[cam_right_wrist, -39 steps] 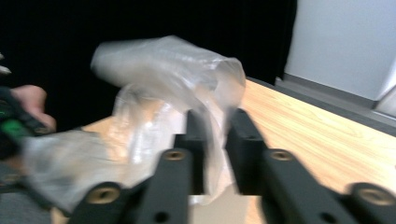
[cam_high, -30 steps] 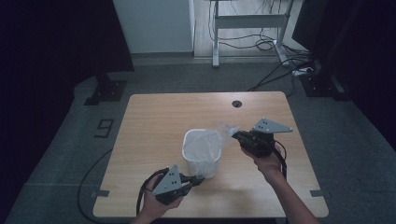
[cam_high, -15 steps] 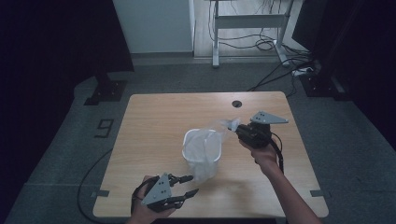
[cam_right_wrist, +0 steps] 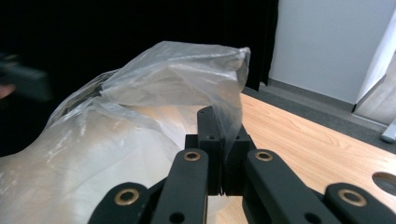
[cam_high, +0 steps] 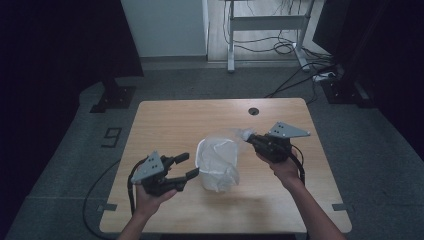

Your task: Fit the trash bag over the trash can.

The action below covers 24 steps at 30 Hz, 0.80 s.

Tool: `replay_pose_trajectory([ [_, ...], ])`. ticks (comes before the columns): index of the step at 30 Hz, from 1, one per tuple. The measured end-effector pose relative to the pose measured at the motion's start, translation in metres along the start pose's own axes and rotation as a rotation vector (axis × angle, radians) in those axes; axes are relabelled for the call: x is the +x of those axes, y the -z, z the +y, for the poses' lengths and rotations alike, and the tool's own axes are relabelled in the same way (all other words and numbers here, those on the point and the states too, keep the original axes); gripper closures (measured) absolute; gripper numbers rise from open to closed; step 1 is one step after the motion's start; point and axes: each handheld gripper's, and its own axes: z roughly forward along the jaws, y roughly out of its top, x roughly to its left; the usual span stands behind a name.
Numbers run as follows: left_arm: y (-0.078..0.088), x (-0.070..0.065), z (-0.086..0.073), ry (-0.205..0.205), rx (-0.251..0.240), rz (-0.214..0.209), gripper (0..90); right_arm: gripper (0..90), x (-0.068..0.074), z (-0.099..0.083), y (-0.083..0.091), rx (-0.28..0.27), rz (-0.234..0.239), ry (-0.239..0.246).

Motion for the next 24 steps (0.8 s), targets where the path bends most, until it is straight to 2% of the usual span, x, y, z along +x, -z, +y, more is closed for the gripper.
replay_pose_trajectory([
  [4,-0.021,0.010,0.015,0.045,0.051,0.014,39.2,87.0,0.004,0.000,-0.001,-0.007,0.011,0.031],
  [7,-0.034,0.014,0.020,0.069,0.093,0.037,43.8,86.1,0.007,0.000,0.000,-0.008,0.020,0.051],
  [8,-0.037,0.016,0.021,0.078,0.103,0.047,46.8,85.5,0.007,0.000,0.000,-0.010,0.020,0.056],
  [11,-0.046,0.018,0.018,0.101,0.142,0.018,60.2,84.1,0.008,0.000,0.002,-0.013,0.024,0.063],
  [12,-0.049,0.019,0.016,0.105,0.157,0.000,67.5,83.6,0.008,0.000,0.002,-0.013,0.024,0.065],
  [13,-0.050,0.018,0.015,0.108,0.163,-0.009,72.7,81.1,0.009,0.000,0.003,-0.015,0.025,0.063],
  [14,-0.051,0.018,0.013,0.106,0.171,-0.006,79.0,74.1,0.009,0.000,0.004,-0.016,0.028,0.059],
  [15,-0.052,0.017,0.012,0.099,0.176,-0.008,85.0,61.2,0.010,-0.001,0.004,-0.018,0.012,0.055],
  [16,-0.053,0.016,0.011,0.097,0.178,-0.012,88.7,50.2,0.012,-0.001,0.007,-0.020,-0.040,0.032],
  [17,-0.053,0.016,0.010,0.095,0.179,-0.007,89.9,44.1,0.013,-0.001,0.009,-0.025,-0.068,0.011],
  [18,-0.053,0.015,0.009,0.093,0.181,0.002,90.0,40.9,0.015,-0.001,0.013,-0.032,-0.089,-0.024],
  [19,-0.052,0.015,0.008,0.098,0.178,0.002,90.0,38.3,0.018,-0.002,0.019,-0.039,-0.091,-0.055],
  [21,-0.051,0.016,0.006,0.106,0.169,0.010,90.0,37.7,0.023,-0.005,0.030,-0.050,-0.092,-0.091],
  [24,-0.050,0.015,0.004,0.114,0.152,0.001,90.0,44.4,0.028,-0.008,0.044,-0.029,-0.048,-0.131],
])
